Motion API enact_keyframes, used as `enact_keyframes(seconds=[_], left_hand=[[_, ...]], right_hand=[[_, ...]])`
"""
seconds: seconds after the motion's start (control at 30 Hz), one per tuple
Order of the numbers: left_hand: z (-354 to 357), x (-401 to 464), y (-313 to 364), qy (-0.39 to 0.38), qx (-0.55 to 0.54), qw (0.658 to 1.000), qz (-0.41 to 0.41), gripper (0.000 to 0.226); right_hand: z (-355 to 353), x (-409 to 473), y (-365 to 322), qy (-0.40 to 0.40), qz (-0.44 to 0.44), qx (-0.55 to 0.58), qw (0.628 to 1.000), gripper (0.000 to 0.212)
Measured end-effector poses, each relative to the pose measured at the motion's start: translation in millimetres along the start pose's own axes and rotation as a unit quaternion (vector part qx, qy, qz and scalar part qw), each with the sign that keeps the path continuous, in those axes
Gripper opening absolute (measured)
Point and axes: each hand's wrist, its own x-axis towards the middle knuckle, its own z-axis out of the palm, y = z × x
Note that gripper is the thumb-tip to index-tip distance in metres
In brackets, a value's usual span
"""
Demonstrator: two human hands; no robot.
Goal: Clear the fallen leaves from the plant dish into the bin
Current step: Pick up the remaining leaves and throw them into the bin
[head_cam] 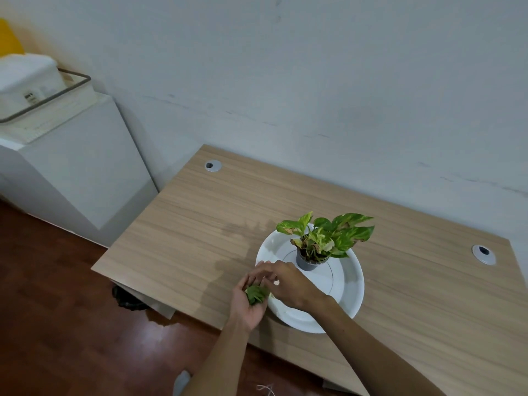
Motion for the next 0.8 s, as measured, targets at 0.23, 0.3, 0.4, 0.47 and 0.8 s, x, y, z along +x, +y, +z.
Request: enact_keyframes(seconds=[0.23, 0.3, 0.4, 0.47, 0.8], left_hand=[[-5, -1, 6, 0.000, -0.021, 1.000, 0.007, 0.044], [-7, -3, 8, -0.001, -0.030, 1.000, 0.006, 0.045], [-8, -3, 9, -0.004, -0.043, 0.999, 0.011, 0.045], [-11, -2, 9, -0.008, -0.049, 0.999, 0.013, 0.045], [-14, 5, 9, -0.007, -0.065, 0.998, -0.001, 0.044]], right_hand=[[-12, -21, 22, 0.118, 0.068, 0.041, 0.990, 0.025], [-7, -28, 35, 0.058, 0.100, -0.023, 0.993, 0.026], [6, -35, 45, -0.014, 0.131, -0.112, 0.985, 0.034], [15, -33, 47, -0.025, 0.139, -0.134, 0.981, 0.040], [36, -18, 52, -0.003, 0.089, -0.226, 0.970, 0.020]])
